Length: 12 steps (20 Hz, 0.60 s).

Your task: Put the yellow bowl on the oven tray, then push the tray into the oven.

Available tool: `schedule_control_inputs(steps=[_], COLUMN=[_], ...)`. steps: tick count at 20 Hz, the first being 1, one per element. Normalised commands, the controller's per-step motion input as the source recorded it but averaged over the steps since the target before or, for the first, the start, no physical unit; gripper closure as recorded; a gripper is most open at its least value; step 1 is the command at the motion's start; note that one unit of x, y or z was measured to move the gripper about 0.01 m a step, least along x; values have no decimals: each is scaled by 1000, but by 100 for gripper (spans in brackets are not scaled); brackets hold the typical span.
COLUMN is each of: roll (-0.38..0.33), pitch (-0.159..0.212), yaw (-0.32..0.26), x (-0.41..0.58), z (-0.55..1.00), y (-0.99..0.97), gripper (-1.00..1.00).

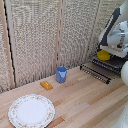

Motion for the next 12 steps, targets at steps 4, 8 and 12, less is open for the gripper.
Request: schedule_control_inputs(steps=[4, 8, 12], roll=[-1, -42, -45], pitch=[-17, -13, 159], yaw=[7, 17, 130], x=[91, 214, 133], z=[791, 993, 779], y=[103, 266, 536], gripper=[-100, -100, -100])
